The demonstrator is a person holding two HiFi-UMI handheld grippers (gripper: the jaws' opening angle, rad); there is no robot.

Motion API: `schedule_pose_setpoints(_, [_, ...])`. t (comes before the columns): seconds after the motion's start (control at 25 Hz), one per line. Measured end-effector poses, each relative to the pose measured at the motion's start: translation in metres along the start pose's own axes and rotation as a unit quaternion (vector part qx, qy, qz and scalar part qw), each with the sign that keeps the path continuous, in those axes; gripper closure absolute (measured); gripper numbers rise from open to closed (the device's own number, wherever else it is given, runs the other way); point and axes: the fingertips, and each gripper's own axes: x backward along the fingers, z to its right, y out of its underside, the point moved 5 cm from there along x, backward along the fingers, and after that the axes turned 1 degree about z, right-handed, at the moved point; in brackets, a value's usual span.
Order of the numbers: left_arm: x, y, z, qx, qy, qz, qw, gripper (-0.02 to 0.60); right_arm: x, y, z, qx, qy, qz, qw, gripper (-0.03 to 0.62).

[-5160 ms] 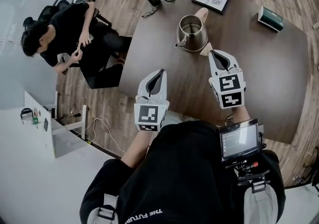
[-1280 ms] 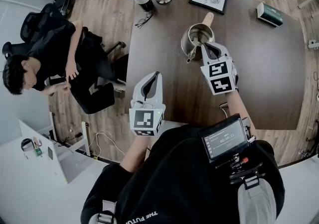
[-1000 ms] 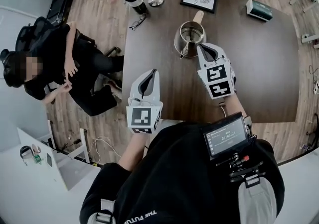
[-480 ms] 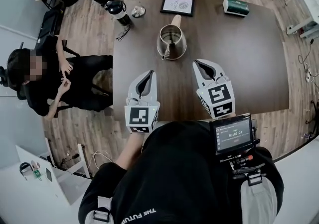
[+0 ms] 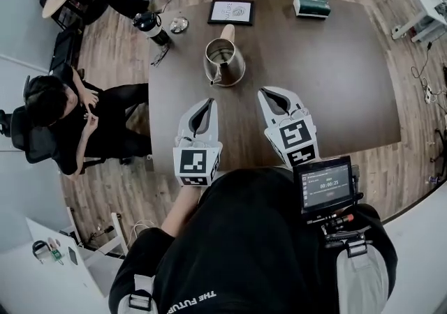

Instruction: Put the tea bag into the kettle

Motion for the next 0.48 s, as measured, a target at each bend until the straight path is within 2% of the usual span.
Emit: schedule_pose_setpoints(0.48, [-0.013,-0.004,0.017,0.0,0.016,-0.001,0.9999,0.577,0.005,0.005,0.015,-0.001,0.013,-0.002,1.0,0.586])
